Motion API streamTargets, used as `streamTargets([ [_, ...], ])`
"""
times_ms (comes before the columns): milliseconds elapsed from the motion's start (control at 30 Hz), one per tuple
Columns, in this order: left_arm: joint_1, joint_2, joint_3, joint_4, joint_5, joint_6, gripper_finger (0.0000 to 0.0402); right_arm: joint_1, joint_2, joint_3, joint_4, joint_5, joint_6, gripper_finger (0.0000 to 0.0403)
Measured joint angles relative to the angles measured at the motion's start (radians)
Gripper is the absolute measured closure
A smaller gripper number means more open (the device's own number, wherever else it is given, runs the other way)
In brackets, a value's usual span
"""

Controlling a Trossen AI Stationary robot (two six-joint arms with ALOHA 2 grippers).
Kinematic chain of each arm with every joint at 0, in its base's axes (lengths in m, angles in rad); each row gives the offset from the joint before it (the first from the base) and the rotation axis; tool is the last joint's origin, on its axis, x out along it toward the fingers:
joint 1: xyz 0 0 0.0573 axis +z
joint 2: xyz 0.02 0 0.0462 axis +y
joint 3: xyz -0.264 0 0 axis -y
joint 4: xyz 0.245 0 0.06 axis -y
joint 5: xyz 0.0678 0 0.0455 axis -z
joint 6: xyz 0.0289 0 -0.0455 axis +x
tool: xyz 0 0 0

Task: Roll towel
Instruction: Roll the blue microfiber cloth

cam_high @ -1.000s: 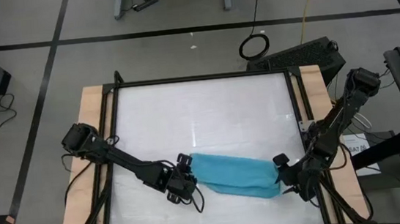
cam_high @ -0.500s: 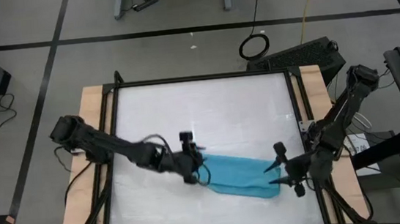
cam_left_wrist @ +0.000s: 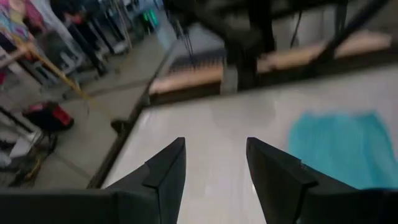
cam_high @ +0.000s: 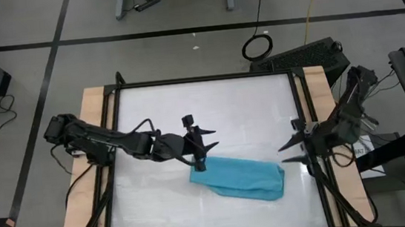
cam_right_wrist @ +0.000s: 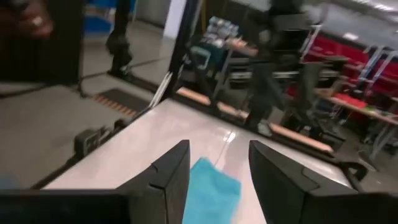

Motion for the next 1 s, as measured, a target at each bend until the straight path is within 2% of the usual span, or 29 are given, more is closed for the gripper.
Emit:
streamTargets([
  [300, 0.004, 0.000, 0.000, 0.199, -0.022, -0.022, 0.0226, 0.000, -0.084, 0.000, 0.005, 0.115, 0.008, 0.0247],
  [567, 0.003, 0.000, 0.000, 0.234, -0.123, -0.139, 0.0226, 0.000, -0.083, 0.000, 0.017, 0.114, 0.023, 0.0247],
  [867, 0.003, 0.000, 0.000, 0.245, -0.224, -0.140, 0.0226, 0.000, -0.081, 0.000, 0.011, 0.087, 0.117, 0.0247],
  [1000, 0.011, 0.000, 0.000, 0.246, -0.233, -0.141, 0.0226, 0.000, -0.078, 0.000, 0.010, 0.086, 0.113, 0.0247],
])
